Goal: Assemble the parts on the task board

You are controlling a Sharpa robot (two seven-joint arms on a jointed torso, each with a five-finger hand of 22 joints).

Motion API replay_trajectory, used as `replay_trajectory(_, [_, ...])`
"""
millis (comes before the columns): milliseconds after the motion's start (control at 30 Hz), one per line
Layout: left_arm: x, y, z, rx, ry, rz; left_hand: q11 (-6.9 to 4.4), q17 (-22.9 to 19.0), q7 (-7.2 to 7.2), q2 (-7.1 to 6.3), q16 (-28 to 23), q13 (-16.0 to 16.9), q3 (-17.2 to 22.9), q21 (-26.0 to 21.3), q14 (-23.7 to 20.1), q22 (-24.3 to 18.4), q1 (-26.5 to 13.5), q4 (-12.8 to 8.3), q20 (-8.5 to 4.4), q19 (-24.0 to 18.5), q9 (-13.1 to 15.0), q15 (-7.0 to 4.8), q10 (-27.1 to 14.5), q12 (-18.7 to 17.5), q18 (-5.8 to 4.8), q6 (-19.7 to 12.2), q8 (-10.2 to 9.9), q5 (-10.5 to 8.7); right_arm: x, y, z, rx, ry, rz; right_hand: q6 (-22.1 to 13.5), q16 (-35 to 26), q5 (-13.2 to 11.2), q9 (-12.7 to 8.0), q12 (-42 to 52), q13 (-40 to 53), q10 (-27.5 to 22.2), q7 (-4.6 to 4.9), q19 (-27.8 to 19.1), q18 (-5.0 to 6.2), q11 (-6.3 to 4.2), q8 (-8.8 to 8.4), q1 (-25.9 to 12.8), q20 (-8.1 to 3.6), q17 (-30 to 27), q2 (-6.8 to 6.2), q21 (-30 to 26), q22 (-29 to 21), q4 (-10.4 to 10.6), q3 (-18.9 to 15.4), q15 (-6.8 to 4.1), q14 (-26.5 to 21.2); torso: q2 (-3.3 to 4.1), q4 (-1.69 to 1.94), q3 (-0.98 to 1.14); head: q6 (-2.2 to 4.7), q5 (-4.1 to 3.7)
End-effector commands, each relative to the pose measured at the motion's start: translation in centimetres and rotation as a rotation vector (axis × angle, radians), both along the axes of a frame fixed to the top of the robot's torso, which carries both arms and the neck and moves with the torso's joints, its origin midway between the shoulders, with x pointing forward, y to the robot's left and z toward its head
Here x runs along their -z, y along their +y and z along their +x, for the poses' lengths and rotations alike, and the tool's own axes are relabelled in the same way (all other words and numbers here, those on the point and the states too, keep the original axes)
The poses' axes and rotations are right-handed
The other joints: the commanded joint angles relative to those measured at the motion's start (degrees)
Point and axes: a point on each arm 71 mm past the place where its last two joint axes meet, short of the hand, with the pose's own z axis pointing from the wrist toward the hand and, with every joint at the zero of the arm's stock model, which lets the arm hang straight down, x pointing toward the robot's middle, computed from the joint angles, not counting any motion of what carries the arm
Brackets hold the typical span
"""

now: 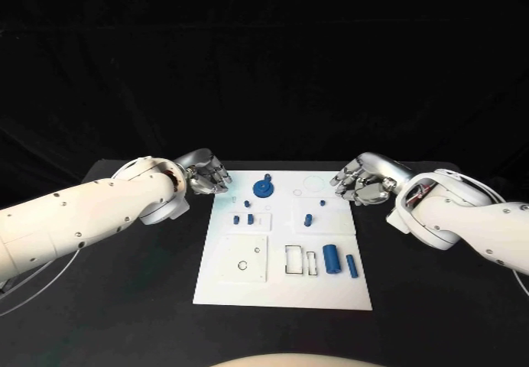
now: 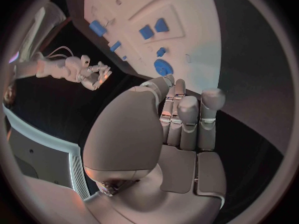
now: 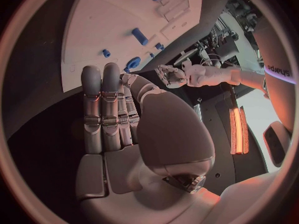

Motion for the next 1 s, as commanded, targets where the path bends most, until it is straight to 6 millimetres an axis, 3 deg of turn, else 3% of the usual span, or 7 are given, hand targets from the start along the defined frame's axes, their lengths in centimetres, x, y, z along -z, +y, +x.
replay_trajectory(33, [-0.7,0.4,-0.5,-0.142,0.102,-0.509,0.09,-8.0,-0.10,0.00,-5.4,0.4,0.2,-5.9,-4.1,-6.9,-0.5,0.0,0.18,-5.1,-0.3,0.19,-0.8,0.4,1.70,0.4,0.2,-0.01,0.6,0.8,0.3,-0.040,-0.069,-0.291,0.2,4.4,-0.7,0.1,-0.3,0.3,-0.7,-0.01,2.2,-1.53,-0.16,-0.58,-1.5,0.02,3.5,-0.82,10.5,8.9,0.0,1.4,-0.26,2.0,0.15,0.18,-0.15,0.19,-1.65])
replay_trajectory(167, [-0.9,0.7,-1.4,-0.204,0.175,-0.725,0.11,-14.7,-0.14,-0.50,-10.3,0.9,-1.5,-11.3,-7.1,-12.7,-2.5,0.6,0.41,-8.7,-0.5,0.34,-1.0,0.9,2.75,0.4,0.3,-0.18,0.8,1.8,0.9,-0.046,-0.106,-0.370,-0.4,11.2,-1.3,0.1,-1.2,0.2,-2.5,0.18,3.6,-2.64,-0.06,-1.10,-2.7,0.33,9.8,-1.45,18.9,16.2,0.2,3.1,0.14,1.6,0.11,0.19,-0.21,0.10,-2.54])
replay_trajectory(367, [-1.3,0.5,-2.5,-0.212,0.199,-0.851,0.20,-16.5,-0.12,-0.12,-12.3,1.3,-2.9,-13.7,-7.4,-14.7,-3.0,0.7,0.43,-8.7,-0.7,0.33,-1.3,1.3,2.88,0.4,0.4,-0.18,1.2,3.1,1.3,-0.066,-0.128,-0.407,-0.9,26.8,-1.7,0.3,-1.6,0.2,-3.8,0.57,6.8,-4.54,0.33,-1.08,-3.7,0.85,24.4,-1.97,31.1,26.2,0.3,4.8,0.56,2.4,0.17,0.22,-0.31,0.24,-3.54])
replay_trajectory(433, [-1.4,0.5,-2.7,-0.218,0.204,-0.873,0.22,-16.8,-0.12,-0.27,-12.7,1.5,-4.1,-14.3,-7.1,-15.2,-4.0,1.1,0.51,-8.5,-0.8,0.44,-1.4,1.5,2.84,0.4,0.4,-0.27,1.4,3.6,1.3,-0.077,-0.129,-0.416,-1.0,28.5,-1.8,0.3,-1.6,0.2,-4.1,0.60,6.7,-4.62,0.54,-1.10,-3.8,1.04,25.9,-2.19,32.0,27.1,0.2,5.3,0.68,1.8,0.18,0.29,-0.42,0.34,-3.87])
replay_trajectory(600, [-1.6,0.3,-3.0,-0.217,0.202,-0.900,0.29,-17.1,-0.10,-0.40,-13.1,1.7,-6.1,-15.3,-6.8,-15.9,-4.9,1.6,0.56,-8.0,-0.9,0.45,-1.6,1.8,2.86,0.3,0.5,-0.30,2.1,4.4,1.6,-0.086,-0.121,-0.444,-1.0,31.0,-2.2,0.4,-1.9,0.0,-5.3,0.82,6.8,-4.82,0.88,-1.04,-4.1,1.35,28.1,-2.32,33.5,28.5,0.2,5.6,0.92,1.5,0.26,0.18,-0.32,0.32,-3.78])
replay_trajectory(767, [-1.8,-0.1,-3.4,-0.201,0.202,-0.912,0.29,-17.2,-0.11,-0.15,-13.3,1.9,-6.8,-15.7,-6.7,-16.3,-4.9,1.7,0.55,-7.7,-1.0,0.45,-1.7,1.8,2.86,0.2,0.4,-0.25,2.8,4.6,1.9,-0.084,-0.103,-0.485,-1.1,31.6,-3.1,0.5,-2.2,-0.2,-6.8,1.03,6.5,-4.75,1.22,-1.07,-4.5,1.63,28.4,-2.60,33.4,28.6,0.2,5.4,1.19,1.1,0.36,0.34,-0.45,0.25,-3.87])
replay_trajectory(1000, [-1.9,-0.3,-3.8,-0.208,0.220,-0.949,0.25,-17.3,-0.11,0.22,-13.5,2.0,-7.2,-16.1,-6.6,-16.6,-4.4,1.5,0.52,-7.4,-1.0,0.42,-1.8,2.0,2.86,0.2,0.5,-0.19,3.7,5.1,1.7,-0.101,-0.077,-0.506,-0.9,33.0,-3.4,0.5,-1.7,-0.2,-7.0,0.95,6.8,-4.91,1.22,-0.98,-4.4,1.75,29.7,-2.43,34.3,29.4,0.2,5.4,1.21,1.2,0.41,0.25,-0.37,0.05,-3.45])
